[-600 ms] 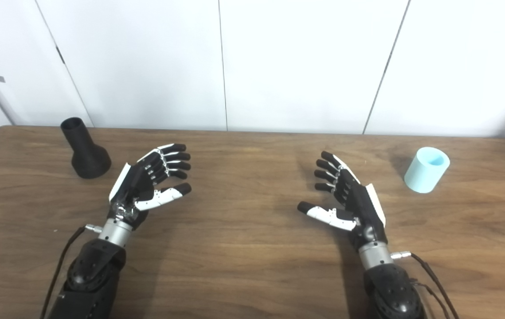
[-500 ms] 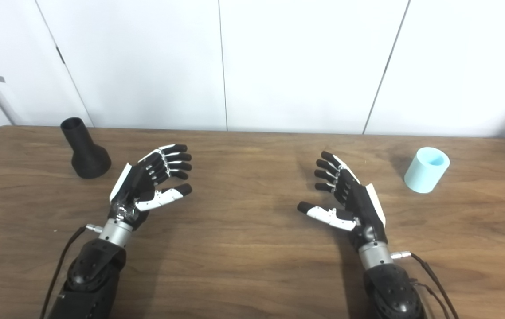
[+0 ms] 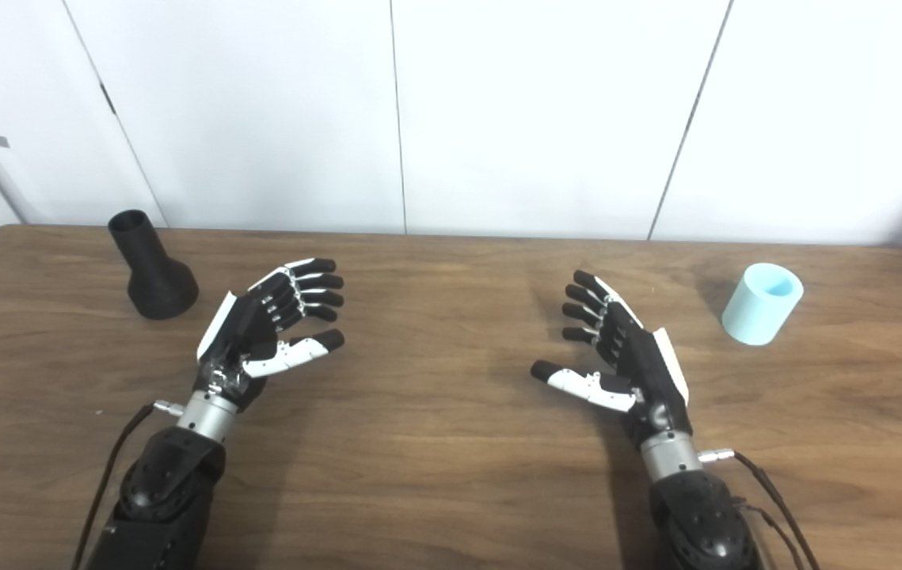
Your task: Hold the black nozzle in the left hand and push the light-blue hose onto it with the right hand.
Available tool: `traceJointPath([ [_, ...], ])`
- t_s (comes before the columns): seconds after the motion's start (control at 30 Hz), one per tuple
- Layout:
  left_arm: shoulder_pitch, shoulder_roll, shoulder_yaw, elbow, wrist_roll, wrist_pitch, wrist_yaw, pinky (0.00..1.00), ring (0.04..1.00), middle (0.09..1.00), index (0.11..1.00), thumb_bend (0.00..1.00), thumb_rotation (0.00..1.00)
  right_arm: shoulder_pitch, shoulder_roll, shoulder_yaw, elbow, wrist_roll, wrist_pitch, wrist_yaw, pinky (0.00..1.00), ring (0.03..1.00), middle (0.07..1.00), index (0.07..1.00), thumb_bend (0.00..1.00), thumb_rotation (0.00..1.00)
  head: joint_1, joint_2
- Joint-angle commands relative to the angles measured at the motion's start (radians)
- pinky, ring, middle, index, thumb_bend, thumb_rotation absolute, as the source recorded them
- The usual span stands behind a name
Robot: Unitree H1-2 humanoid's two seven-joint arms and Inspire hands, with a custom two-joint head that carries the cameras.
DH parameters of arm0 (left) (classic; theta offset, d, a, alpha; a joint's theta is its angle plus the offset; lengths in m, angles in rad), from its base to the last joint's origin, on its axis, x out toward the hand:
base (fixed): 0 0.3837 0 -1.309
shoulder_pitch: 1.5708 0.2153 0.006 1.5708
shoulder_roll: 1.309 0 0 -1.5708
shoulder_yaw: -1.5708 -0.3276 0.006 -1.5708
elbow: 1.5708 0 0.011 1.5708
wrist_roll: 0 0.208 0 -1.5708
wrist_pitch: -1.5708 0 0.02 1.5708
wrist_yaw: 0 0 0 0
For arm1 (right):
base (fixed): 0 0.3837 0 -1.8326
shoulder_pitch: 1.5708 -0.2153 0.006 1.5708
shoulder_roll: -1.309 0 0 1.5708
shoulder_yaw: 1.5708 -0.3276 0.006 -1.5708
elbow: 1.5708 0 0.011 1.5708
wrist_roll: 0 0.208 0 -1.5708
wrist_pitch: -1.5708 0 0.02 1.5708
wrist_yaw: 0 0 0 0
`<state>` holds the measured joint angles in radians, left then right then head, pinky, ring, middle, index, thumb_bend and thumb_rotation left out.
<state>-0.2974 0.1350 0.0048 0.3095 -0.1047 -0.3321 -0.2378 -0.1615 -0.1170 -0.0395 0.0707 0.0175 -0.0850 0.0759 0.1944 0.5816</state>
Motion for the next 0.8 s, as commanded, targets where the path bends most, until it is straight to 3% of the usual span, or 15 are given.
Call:
traceJointPath([
  [0.0,0.055,-0.024,-0.011,0.074,0.0,-0.04,0.004,0.59,0.662,0.717,0.739,0.76,0.1,-0.016,-0.014,-0.01,-0.022,0.015,-0.046,0.003,0.71,0.823,0.858,0.863,0.79,0.16,0.001,0.0],
  [0.07,0.053,-0.038,-0.015,0.091,-0.005,-0.045,0.001,0.57,0.668,0.72,0.738,0.77,0.09,-0.011,-0.022,-0.017,-0.01,0.029,-0.064,0.014,0.71,0.834,0.869,0.872,0.77,0.15,0.104,-0.051],
  [0.2,0.049,-0.06,-0.026,0.122,0.007,-0.056,0.009,0.56,0.66,0.715,0.736,0.79,0.1,-0.006,-0.038,-0.024,0.0,0.036,-0.078,0.024,0.73,0.829,0.877,0.887,0.74,0.14,0.173,-0.092],
  [0.27,0.048,-0.075,-0.031,0.136,0.014,-0.061,0.015,0.56,0.662,0.715,0.736,0.79,0.1,0.005,-0.036,-0.03,-0.041,0.051,-0.026,0.024,0.73,0.826,0.88,0.898,0.73,0.12,0.206,-0.115],
  [0.37,0.047,-0.094,-0.037,0.144,0.029,-0.072,0.024,0.56,0.661,0.716,0.734,0.79,0.09,0.014,-0.032,-0.032,-0.098,0.051,0.048,0.015,0.72,0.825,0.877,0.906,0.72,0.12,0.219,-0.125],
  [0.53,0.048,-0.113,-0.037,0.097,0.066,-0.065,0.064,0.54,0.649,0.699,0.726,0.8,0.09,0.011,-0.037,-0.025,-0.121,0.049,0.051,0.026,0.68,0.824,0.881,0.916,0.68,0.09,0.222,-0.131],
  [0.77,0.04,-0.101,-0.043,-0.078,0.28,-0.046,0.192,0.55,0.677,0.706,0.718,0.77,0.1,0.008,-0.035,-0.026,-0.132,0.054,0.069,0.024,0.67,0.837,0.892,0.909,0.65,0.04,0.23,-0.131],
])
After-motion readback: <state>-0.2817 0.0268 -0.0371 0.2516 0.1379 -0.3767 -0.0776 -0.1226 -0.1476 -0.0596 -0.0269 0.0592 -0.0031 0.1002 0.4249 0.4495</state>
